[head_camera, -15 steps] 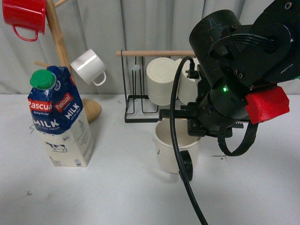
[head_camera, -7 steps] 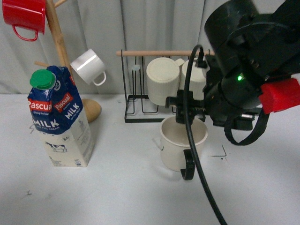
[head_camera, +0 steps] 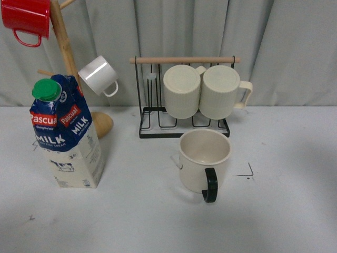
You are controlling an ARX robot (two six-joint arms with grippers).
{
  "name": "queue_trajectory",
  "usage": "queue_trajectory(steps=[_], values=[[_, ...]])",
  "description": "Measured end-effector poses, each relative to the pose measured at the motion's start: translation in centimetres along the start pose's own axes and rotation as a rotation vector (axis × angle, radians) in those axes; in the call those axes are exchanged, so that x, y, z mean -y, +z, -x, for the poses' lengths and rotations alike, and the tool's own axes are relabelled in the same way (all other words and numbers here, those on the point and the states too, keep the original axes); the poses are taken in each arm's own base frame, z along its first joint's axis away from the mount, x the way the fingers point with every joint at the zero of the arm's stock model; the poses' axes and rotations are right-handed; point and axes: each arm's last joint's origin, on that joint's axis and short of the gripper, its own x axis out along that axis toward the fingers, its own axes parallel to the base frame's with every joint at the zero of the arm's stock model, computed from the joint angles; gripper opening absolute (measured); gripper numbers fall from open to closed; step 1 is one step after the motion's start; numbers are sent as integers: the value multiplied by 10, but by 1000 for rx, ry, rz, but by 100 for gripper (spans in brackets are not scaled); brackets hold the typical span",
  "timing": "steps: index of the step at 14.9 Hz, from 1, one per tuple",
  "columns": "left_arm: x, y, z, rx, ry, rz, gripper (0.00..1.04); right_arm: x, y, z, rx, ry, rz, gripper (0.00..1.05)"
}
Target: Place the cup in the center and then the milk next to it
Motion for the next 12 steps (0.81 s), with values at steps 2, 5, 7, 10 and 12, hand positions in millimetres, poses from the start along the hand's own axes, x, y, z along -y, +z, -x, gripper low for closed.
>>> queue_trajectory(steps=[2, 5, 7, 10, 12], values=[[0, 0, 0, 0, 0, 0, 98, 27, -17, 39, 58, 16, 14, 26], [0, 0, 0, -1, -1, 0, 98, 50, -81, 83, -118, 16, 41, 2], [0, 0, 0, 0, 1, 0, 98, 49, -62, 98, -3, 22, 39, 2], [0, 0, 0, 0, 0, 0, 98, 49, -58, 114, 7, 22, 39, 2], [0, 0, 0, 0, 0, 0, 98, 49, -57, 117, 9, 23, 39, 2]])
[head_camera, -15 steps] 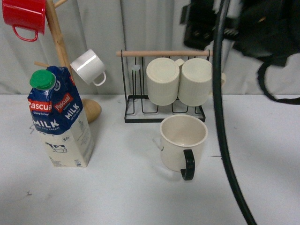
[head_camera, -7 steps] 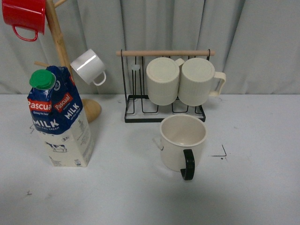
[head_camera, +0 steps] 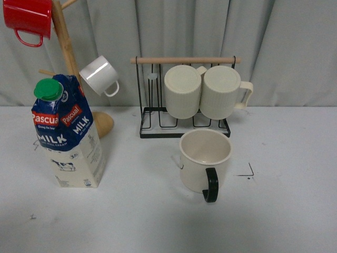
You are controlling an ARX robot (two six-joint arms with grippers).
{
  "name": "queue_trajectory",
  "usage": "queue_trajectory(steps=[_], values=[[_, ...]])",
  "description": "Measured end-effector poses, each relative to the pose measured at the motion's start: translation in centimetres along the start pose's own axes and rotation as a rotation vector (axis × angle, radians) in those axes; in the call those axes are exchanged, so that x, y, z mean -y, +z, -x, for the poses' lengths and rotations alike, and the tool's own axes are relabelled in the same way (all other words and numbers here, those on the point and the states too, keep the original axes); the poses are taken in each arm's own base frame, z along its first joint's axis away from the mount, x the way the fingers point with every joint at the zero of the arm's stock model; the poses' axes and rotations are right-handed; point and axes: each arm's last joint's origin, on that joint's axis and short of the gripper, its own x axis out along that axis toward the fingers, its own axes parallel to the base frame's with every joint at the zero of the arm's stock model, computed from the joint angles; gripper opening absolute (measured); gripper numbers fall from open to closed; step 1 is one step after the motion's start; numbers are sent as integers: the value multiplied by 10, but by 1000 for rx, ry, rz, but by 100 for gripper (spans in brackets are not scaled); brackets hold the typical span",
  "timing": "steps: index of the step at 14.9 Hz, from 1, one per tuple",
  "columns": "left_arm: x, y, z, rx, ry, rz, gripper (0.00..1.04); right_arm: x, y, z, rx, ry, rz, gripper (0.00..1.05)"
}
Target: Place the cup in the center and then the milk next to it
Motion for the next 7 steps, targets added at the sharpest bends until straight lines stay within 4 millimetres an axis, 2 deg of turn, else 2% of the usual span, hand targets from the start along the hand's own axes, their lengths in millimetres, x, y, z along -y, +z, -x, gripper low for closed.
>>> queue_trajectory(steps=[7], values=[[0, 0, 0, 0, 0, 0, 98, 0, 0, 9, 5, 0, 0, 2]])
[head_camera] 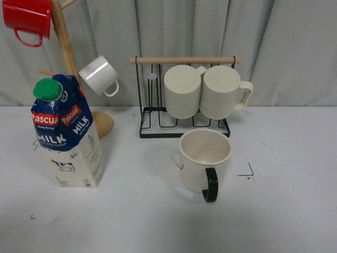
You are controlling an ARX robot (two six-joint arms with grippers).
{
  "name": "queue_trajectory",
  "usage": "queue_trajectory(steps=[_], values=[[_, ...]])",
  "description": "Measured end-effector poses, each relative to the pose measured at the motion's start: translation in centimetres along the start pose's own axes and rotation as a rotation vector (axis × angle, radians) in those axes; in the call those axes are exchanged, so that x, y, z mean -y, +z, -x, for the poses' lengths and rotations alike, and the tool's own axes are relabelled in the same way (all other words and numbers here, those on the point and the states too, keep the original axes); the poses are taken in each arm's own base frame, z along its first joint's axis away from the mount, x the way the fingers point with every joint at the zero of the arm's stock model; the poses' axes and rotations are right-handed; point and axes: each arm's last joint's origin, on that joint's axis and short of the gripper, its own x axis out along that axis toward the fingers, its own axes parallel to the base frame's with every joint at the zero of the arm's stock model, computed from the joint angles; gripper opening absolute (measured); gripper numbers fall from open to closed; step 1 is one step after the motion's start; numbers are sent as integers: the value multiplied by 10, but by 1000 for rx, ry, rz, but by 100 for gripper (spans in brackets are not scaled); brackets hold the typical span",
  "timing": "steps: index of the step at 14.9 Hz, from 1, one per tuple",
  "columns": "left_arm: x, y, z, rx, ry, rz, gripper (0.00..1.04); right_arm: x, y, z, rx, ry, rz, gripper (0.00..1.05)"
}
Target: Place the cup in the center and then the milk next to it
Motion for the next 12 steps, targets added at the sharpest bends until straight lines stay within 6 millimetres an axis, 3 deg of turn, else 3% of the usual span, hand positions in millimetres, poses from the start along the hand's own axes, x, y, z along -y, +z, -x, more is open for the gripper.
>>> queue_trajectory(steps=[2, 3, 7, 11, 12], values=[[0, 0, 0, 0, 2, 0, 98, 0, -6, 9, -45, 0, 0, 2], [0, 0, 0, 0, 0, 0, 98, 0, 0, 11, 12, 0, 0, 2], [0, 0, 0, 0, 0, 0, 98, 0, -3, 11, -11, 0, 2, 2], [0, -2, 0, -33, 7, 10, 98, 0, -3, 11, -12, 0, 1, 51], [-1, 2, 1, -335, 89, 91, 98, 0, -3, 11, -12, 0, 2, 63]])
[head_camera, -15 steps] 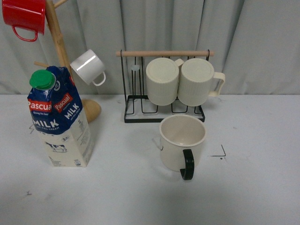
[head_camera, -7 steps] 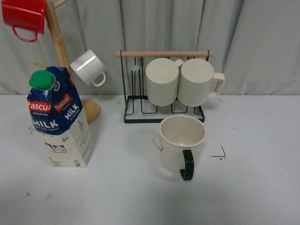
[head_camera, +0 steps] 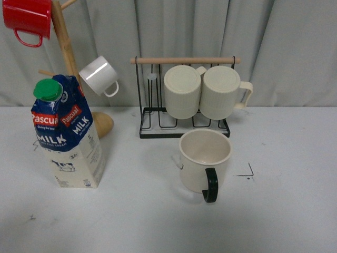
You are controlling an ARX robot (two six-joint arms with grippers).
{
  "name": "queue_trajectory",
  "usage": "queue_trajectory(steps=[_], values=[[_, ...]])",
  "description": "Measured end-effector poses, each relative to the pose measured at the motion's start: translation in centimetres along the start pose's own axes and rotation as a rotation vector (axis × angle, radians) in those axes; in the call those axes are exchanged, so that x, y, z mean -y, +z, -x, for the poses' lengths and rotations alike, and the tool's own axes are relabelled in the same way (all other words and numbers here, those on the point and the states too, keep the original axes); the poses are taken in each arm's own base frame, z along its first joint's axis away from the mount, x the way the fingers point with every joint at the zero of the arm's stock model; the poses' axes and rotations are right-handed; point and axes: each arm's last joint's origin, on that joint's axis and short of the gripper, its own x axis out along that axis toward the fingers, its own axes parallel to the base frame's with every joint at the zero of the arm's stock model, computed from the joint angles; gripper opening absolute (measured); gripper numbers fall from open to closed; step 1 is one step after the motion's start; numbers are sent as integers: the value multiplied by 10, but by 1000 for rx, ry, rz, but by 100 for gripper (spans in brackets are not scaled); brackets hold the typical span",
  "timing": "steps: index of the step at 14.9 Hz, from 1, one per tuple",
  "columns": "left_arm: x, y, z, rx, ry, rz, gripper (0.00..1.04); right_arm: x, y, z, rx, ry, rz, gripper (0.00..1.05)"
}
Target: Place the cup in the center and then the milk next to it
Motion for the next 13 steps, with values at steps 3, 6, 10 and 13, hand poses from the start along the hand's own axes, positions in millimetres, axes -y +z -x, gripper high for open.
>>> queue_trajectory(steps=[3, 6, 10, 13], values=[[8, 67, -9, -50, 1, 137, 98, 0, 0, 0, 0, 0, 2, 98], [25, 104, -73, -40, -135, 113, 98, 0, 0, 0, 0, 0, 2, 98], [18, 130, -162, -111, -124, 73, 98, 0, 0, 0, 0, 0, 2, 98], [32, 141, -191, -104, -141, 26, 98, 0, 0, 0, 0, 0, 2, 98]])
